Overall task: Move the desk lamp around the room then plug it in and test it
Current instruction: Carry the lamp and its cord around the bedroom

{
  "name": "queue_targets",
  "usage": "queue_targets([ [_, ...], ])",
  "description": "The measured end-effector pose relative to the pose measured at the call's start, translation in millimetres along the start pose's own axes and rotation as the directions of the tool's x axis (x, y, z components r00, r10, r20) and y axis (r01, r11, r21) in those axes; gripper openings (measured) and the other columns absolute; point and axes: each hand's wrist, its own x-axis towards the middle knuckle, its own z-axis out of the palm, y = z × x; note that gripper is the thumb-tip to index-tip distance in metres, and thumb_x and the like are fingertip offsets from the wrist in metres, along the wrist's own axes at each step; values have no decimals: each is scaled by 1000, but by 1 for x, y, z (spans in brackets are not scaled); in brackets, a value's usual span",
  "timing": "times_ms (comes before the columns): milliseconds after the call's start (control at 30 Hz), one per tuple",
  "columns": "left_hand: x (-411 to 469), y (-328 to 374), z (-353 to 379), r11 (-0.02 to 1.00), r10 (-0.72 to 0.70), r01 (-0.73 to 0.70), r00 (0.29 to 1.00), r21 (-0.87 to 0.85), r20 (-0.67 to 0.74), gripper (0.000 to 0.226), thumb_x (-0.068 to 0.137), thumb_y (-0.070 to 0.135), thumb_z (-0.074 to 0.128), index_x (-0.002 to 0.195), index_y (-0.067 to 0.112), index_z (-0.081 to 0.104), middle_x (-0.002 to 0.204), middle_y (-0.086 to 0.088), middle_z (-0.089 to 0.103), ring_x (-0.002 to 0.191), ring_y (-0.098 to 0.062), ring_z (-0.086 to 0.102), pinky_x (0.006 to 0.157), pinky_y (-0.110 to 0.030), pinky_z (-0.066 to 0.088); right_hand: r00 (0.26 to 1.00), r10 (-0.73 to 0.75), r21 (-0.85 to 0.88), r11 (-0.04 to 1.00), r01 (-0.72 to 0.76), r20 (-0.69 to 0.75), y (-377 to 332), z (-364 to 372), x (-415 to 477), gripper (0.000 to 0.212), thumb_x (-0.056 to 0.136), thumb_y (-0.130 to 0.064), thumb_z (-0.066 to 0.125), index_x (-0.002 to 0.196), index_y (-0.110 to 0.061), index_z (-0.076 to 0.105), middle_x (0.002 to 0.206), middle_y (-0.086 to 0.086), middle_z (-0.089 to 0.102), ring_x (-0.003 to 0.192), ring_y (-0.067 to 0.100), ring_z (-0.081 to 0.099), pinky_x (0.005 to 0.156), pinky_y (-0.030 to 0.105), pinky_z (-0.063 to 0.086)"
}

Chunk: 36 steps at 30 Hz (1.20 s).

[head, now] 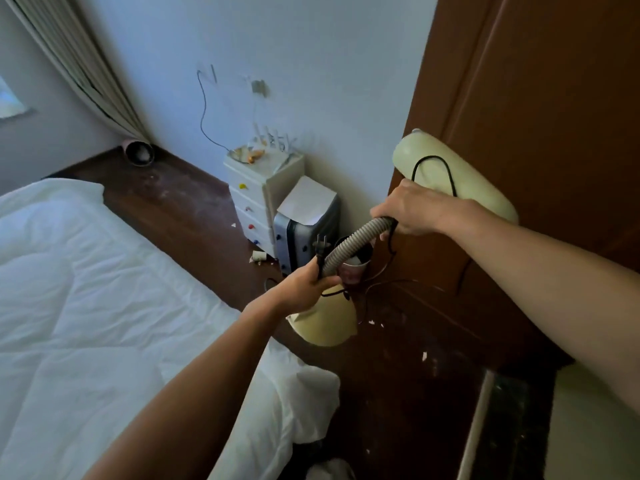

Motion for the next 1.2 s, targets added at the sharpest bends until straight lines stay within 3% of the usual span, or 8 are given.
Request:
queue_targets([
  [167, 74, -7, -63, 995, -77, 80, 996, 60, -41, 20, 96, 27, 57, 109, 27, 41, 89, 9, 50, 87, -11, 50, 80, -30, 38, 996, -85, -12, 996, 85, -32, 51, -15, 92, 27, 91, -53, 58, 94, -26, 55, 81, -1, 66, 85, 29, 63, 88, 39, 40],
  [300, 127, -23, -113, 985, -129, 134, 990, 107, -56, 27, 96, 25, 58, 120, 21, 47, 97, 1, 53, 91, -16, 51, 81, -30, 38, 994, -110, 20, 994, 110, -21, 88, -19, 170, 29, 90, -57, 56, 93, -28, 50, 75, -1, 57, 87, 30, 60, 89, 47, 47],
  [467, 202, -69, -189, 969, -219, 230, 970, 96, -108, 25, 90, 37, 62, 110, 28, 51, 102, -4, 60, 96, -22, 57, 93, -45, 49, 970, -236, 59, 969, 239, -56, 124, -43, 285, 22, 92, -44, 62, 90, -26, 51, 74, -6, 49, 82, 23, 51, 77, 31, 35],
  [567, 231, -89, -230, 949, -301, 313, 933, 31, -196, 35, 87, 43, 62, 116, 26, 54, 111, -5, 62, 104, -23, 60, 98, -47, 48, 953, -299, 80, 950, 302, -50, 141, -64, 359, 16, 91, -40, 63, 93, -25, 57, 71, -11, 46, 89, 25, 57, 79, 35, 44],
  [767, 255, -114, -302, 914, -393, 403, 846, -50, -362, 22, 94, 26, 61, 110, 29, 47, 100, 1, 58, 94, -18, 56, 84, -36, 44, 826, -541, -63, 840, 539, -157, 137, -110, 487, 28, 88, -42, 66, 107, -21, 63, 92, 3, 63, 92, 27, 63, 80, 38, 49],
  [967, 267, -166, -369, 861, -486, 504, 771, -72, -411, 18, 93, 23, 62, 99, 33, 48, 87, 6, 54, 87, -18, 53, 81, -36, 43, 728, -657, -121, 753, 647, -194, 112, -118, 597, 18, 93, -35, 62, 103, -20, 57, 85, 2, 62, 81, 27, 58, 71, 33, 36],
  [1067, 284, -197, -405, 839, -521, 536, 746, -89, -416, 14, 94, 21, 61, 102, 24, 51, 85, 8, 52, 80, -11, 51, 77, -32, 40, 716, -676, -115, 736, 667, -176, 103, -127, 658, 17, 92, -35, 62, 102, -21, 57, 79, -2, 53, 79, 25, 57, 69, 30, 33],
  [1200, 314, -254, -478, 834, -532, 539, 736, -113, -418, 21, 92, 21, 63, 87, 34, 47, 83, 8, 53, 80, -13, 52, 76, -31, 42, 698, -700, -119, 714, 690, -151, 86, -152, 764, 13, 89, -31, 64, 98, -23, 59, 78, -3, 54, 79, 24, 57, 67, 30, 34],
])
